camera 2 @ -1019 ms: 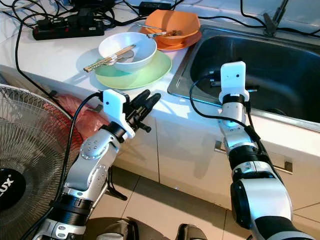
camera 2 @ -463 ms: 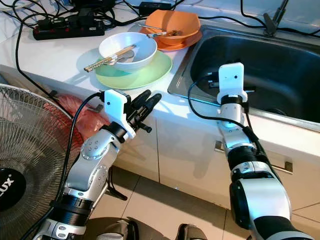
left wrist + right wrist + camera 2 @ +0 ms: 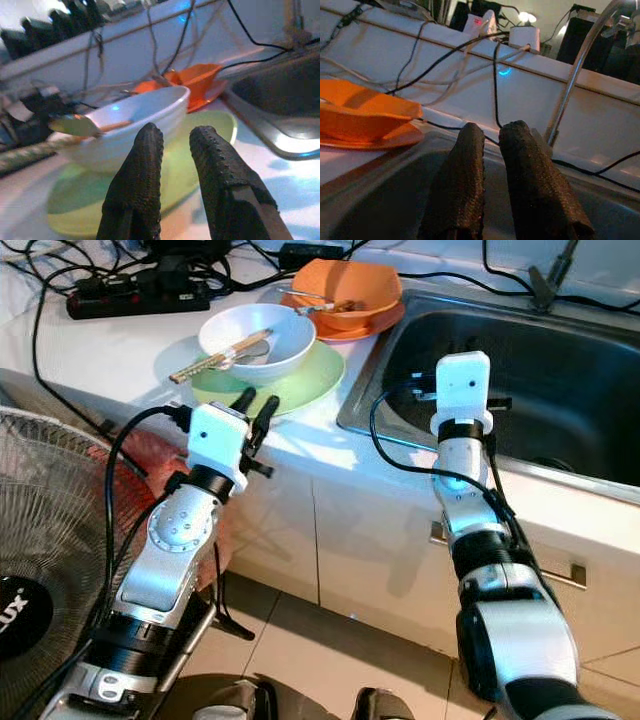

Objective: Kitchen organization

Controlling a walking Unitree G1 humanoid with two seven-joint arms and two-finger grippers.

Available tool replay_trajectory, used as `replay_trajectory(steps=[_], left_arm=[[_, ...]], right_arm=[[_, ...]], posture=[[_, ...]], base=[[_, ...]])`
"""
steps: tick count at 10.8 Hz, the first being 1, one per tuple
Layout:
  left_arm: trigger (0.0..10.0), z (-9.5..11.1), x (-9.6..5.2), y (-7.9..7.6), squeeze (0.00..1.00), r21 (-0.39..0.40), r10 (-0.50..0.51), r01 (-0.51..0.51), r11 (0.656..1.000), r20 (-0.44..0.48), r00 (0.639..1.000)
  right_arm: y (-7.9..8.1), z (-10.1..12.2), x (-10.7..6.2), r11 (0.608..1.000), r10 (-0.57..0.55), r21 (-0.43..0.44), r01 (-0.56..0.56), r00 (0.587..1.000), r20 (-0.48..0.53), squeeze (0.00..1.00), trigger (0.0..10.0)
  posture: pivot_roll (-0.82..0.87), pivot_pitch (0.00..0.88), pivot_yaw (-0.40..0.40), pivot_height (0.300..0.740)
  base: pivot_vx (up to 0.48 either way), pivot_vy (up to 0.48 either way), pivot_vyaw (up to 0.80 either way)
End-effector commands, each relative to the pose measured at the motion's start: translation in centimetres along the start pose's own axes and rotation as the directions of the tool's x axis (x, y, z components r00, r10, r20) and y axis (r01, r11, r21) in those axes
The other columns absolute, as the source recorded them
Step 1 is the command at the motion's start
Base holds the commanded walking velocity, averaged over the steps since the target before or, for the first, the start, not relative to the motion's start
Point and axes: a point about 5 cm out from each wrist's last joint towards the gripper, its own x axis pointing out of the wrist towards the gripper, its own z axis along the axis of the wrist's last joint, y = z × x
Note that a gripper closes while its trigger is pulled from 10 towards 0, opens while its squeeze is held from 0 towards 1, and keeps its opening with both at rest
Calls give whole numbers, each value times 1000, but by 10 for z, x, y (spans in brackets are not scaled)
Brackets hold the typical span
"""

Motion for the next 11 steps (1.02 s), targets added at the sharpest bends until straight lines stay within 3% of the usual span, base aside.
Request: replay_trajectory(steps=[1,2,3,4,5,6,8,11], left_arm=[[10000,3,2,-3,0,36,-4,3,999,22,1000],[10000,2,-1,-9,0,82,-17,14,997,41,999],[10000,3,-4,-11,1000,94,-12,6,996,63,998],[10000,7,-3,-11,1000,121,-3,-8,993,87,996],[10000,11,-2,-10,769,174,14,-34,984,117,993],[10000,14,-1,-4,0,212,79,-110,971,150,985],[10000,13,-3,10,0,225,172,-207,952,166,971],[10000,11,-3,17,0,220,222,-257,941,174,959]], right_arm=[[0,1,-3,1000,2,17,-2,1000,13,0,10000],[1,-4,-10,1000,0,19,0,1000,0,0,10000],[-1,-9,-15,1000,-11,24,12,1000,-22,0,10000],[0,-11,-18,999,-13,29,14,999,-33,0,10000],[2,-12,-22,999,-10,33,11,999,-41,0,10000],[5,-14,-27,999,-9,41,11,998,-54,0,10000],[7,-14,-30,999,-11,48,14,998,-62,0,10000],[7,-13,-30,999,-16,50,20,998,-65,0,10000]], posture=[[37,149,17,740],[34,152,18,740],[33,155,15,740],[33,155,15,740],[33,155,15,740],[33,158,16,740],[32,159,16,740],[34,155,12,740]], base=[[0,0,0],[0,0,0],[0,0,0],[0,0,0],[0,0,0],[0,0,0],[0,0,0],[0,0,0]])
